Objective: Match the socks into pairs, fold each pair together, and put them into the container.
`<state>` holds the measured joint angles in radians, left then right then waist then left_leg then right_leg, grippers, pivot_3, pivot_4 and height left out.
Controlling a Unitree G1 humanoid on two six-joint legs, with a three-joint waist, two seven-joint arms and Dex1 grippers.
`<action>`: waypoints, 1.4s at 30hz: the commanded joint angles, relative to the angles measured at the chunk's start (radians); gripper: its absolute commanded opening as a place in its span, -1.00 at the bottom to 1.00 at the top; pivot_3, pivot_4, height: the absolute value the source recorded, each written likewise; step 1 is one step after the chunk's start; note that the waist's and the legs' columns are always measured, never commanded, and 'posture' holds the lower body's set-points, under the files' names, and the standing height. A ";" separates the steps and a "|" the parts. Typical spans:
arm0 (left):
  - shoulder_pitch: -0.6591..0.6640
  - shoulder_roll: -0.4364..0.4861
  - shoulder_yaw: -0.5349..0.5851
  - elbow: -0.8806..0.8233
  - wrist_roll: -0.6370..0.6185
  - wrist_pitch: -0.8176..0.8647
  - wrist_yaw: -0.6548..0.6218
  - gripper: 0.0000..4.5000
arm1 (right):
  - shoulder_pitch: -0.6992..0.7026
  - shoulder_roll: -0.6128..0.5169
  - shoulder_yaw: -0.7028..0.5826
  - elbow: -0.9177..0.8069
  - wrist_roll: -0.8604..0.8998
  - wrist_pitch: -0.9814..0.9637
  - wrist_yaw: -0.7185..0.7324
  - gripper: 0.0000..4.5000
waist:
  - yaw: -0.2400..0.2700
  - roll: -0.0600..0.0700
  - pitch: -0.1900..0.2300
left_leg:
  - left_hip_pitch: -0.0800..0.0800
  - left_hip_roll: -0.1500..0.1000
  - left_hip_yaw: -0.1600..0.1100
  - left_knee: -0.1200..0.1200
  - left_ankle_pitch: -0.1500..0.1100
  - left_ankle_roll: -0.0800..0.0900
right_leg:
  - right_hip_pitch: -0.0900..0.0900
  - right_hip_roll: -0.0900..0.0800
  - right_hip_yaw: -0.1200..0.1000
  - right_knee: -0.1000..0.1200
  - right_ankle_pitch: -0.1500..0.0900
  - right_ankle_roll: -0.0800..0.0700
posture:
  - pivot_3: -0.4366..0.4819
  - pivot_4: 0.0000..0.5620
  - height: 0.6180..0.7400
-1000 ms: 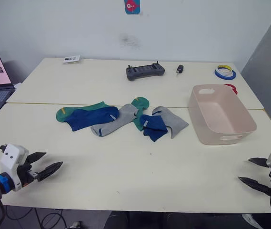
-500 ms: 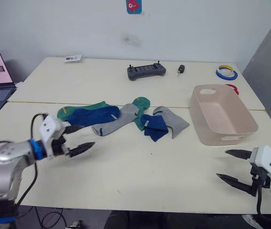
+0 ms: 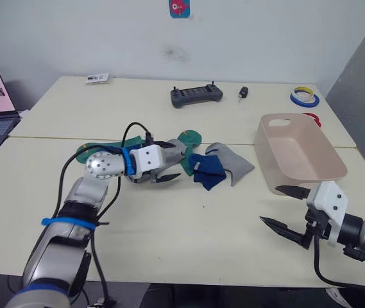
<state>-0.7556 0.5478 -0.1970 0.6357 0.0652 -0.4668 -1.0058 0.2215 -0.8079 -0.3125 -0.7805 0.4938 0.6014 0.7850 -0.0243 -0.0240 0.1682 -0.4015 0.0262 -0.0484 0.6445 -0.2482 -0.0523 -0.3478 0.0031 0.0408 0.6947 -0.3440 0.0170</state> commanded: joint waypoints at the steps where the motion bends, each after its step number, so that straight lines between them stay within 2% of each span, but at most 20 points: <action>1: -0.108 -0.041 -0.032 0.175 0.068 -0.140 0.060 1.00 | 0.005 0.009 -0.006 -0.053 0.005 -0.002 -0.033 0.98 | 0.000 0.000 0.000 | 0.000 0.000 0.000 0.000 0.000 0.000 | 0.000 0.000 0.000 0.000 0.000 0.000 | -0.05 -0.47 1.00; 7: -0.225 -0.119 -0.072 0.391 0.133 -0.265 0.096 1.00 | 0.015 0.022 -0.004 -0.077 0.001 0.005 -0.054 0.98 | -0.002 0.000 0.000 | 0.000 -0.002 0.002 0.000 0.000 0.000 | -0.001 0.001 -0.001 0.001 0.000 0.000 | -0.05 -0.47 1.00; 14: -0.271 -0.158 -0.084 0.481 0.158 -0.343 0.080 0.00 | 0.020 0.039 -0.019 -0.103 0.009 0.007 -0.067 1.00 | -0.004 -0.001 0.000 | 0.000 -0.001 0.003 0.000 0.000 0.000 | -0.002 0.004 -0.001 0.002 0.000 0.000 | -0.05 -0.47 1.00; 20: -0.290 -0.137 -0.082 0.496 0.155 -0.370 -0.008 -0.91 | 0.016 0.044 -0.013 -0.102 0.006 0.002 -0.070 1.00 | -0.004 -0.001 0.000 | 0.000 -0.001 0.003 0.000 0.000 0.000 | -0.002 0.004 0.000 0.002 0.000 0.000 | -0.05 -0.47 1.00; 21: -0.294 -0.131 -0.080 0.488 0.144 -0.372 -0.044 -1.00 | 0.012 0.043 -0.010 -0.099 0.005 -0.001 -0.068 1.00 | -0.004 -0.001 0.000 | 0.000 -0.001 0.003 0.000 0.000 0.000 | -0.002 0.004 0.000 0.002 0.000 0.000 | -0.05 -0.47 1.00; 26: -0.317 -0.079 -0.081 0.388 0.073 -0.296 -0.308 -1.00 | -0.011 0.035 -0.004 -0.083 0.005 -0.005 -0.056 1.00 | -0.005 -0.001 0.001 | 0.000 -0.001 0.004 0.000 0.000 0.000 | -0.003 0.005 0.000 0.002 0.000 0.000 | -0.05 -0.47 1.00; 29: -0.318 -0.043 -0.079 0.270 0.003 -0.145 -0.483 -1.00 | -0.021 0.030 -0.007 -0.081 0.008 -0.001 -0.051 1.00 | -0.005 -0.001 0.001 | 0.000 -0.001 0.003 0.000 0.000 0.000 | -0.003 0.005 0.000 0.002 0.000 0.000 | -0.05 -0.47 1.00; 30: -0.308 -0.018 -0.099 0.182 -0.046 -0.028 -0.543 -1.00 | -0.021 0.026 -0.017 -0.079 0.011 0.000 -0.044 1.00 | -0.006 -0.001 0.001 | 0.000 -0.001 0.003 0.000 0.000 0.000 | -0.003 0.005 0.000 0.002 0.000 0.000 | -0.05 -0.47 1.00; 32: -0.282 0.077 -0.197 -0.029 -0.182 0.226 -0.599 -1.00 | -0.017 0.014 -0.037 -0.074 0.018 0.002 -0.028 1.00 | -0.007 -0.001 0.001 | 0.000 0.000 0.003 0.000 0.000 0.000 | -0.002 0.005 0.000 0.002 0.000 0.000 | -0.05 -0.47 1.00; 33: -0.274 0.143 -0.260 -0.159 -0.288 0.386 -0.609 -1.00 | -0.013 0.004 -0.050 -0.071 0.020 0.001 -0.016 1.00 | -0.010 0.000 0.001 | 0.000 0.001 0.002 0.000 0.000 0.000 | -0.003 0.005 0.001 0.002 0.000 0.000 | -0.05 -0.47 1.00; 36: -0.293 0.263 -0.358 -0.393 -0.526 0.720 -0.609 -1.00 | -0.008 -0.014 -0.074 -0.060 0.027 -0.001 0.008 1.00 | -0.010 0.000 0.001 | 0.000 0.004 -0.002 0.000 0.000 0.000 | -0.002 0.005 0.002 0.003 0.000 0.000 | -0.05 -0.47 1.00; 39: -0.342 0.294 -0.382 -0.483 -0.677 0.957 -0.609 -1.00 | -0.015 -0.025 -0.080 -0.056 0.036 0.003 0.016 1.00 | -0.004 0.000 0.001 | 0.001 0.004 -0.004 0.001 0.000 0.000 | 0.000 0.005 0.002 0.003 0.000 0.000 | -0.05 -0.47 1.00; 42: -0.409 0.230 -0.329 -0.470 -0.766 1.162 -0.609 -1.00 | -0.025 -0.030 -0.093 -0.056 0.055 0.012 0.018 1.00 | 0.000 -0.001 0.001 | 0.000 0.002 -0.004 0.002 0.000 0.000 | 0.002 0.005 0.002 0.002 -0.001 0.001 | -0.05 -0.47 1.00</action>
<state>-1.1172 0.8021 -0.5749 0.1778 -0.6391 0.5979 -1.6078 0.2104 -0.8260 -0.3713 -0.8211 0.5314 0.6214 0.8039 -0.0240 -0.0246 0.1695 -0.4018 0.0271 -0.0524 0.6466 -0.2479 -0.0520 -0.3456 0.0086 0.0423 0.6966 -0.3450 0.0183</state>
